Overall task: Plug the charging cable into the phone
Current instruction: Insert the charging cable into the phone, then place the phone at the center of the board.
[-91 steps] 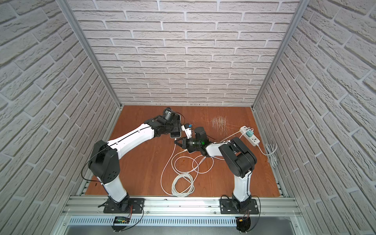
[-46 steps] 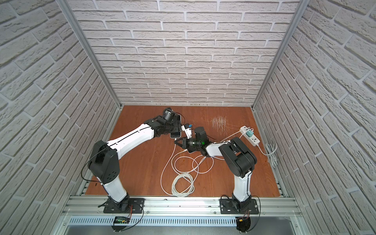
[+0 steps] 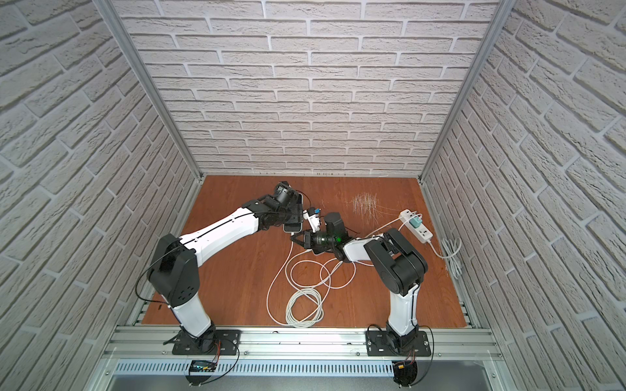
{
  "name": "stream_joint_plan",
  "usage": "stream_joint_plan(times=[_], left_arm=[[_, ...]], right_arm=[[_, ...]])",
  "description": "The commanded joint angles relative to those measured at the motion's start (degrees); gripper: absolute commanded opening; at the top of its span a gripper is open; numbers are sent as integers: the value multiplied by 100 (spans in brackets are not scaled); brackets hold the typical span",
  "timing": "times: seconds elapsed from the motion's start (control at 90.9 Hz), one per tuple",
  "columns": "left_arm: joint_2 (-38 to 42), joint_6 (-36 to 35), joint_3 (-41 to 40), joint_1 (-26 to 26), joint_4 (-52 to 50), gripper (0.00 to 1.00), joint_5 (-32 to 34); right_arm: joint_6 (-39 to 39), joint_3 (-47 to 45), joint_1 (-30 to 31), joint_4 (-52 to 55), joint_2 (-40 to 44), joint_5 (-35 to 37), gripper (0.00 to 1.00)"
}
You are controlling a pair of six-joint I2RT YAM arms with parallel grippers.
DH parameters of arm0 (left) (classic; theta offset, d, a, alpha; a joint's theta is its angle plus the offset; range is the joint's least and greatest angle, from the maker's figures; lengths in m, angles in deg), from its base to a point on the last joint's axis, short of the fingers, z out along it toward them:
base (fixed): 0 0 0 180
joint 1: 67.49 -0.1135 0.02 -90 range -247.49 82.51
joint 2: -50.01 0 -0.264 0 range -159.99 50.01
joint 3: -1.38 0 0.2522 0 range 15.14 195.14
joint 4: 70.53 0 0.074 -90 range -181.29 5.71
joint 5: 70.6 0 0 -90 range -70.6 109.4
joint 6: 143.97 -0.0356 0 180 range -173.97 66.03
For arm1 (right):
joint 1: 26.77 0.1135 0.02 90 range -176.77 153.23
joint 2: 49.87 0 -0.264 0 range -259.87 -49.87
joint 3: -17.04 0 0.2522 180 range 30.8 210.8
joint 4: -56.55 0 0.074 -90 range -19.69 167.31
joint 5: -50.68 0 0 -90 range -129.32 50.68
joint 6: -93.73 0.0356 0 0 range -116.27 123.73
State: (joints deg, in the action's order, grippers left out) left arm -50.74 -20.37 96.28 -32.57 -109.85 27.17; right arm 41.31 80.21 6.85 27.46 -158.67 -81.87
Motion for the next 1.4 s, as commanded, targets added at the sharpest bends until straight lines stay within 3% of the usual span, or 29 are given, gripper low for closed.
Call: stream_joint_plan(times=[0.0,0.55,0.825,0.913,1.133,1.386], left_arm=[[148,6,-228,363,-387,23,-405],[200,208,-433,385,-398,24,-166],[52,892,2,-94,-750,26,182],[-41,1048,153,-290,-829,27,227],[-242,1749,226,-782,-1175,28,510],[-170,3287,-154,-1232,-1529,31,844]], right_arm=[[-10,54,-80,-662,238,207,3],[86,32,-111,-794,198,206,4],[-9,46,-111,-655,231,137,40],[-77,21,-111,-587,277,85,47],[-265,-51,-103,-219,439,-47,56],[-499,-425,-111,36,889,400,59]])
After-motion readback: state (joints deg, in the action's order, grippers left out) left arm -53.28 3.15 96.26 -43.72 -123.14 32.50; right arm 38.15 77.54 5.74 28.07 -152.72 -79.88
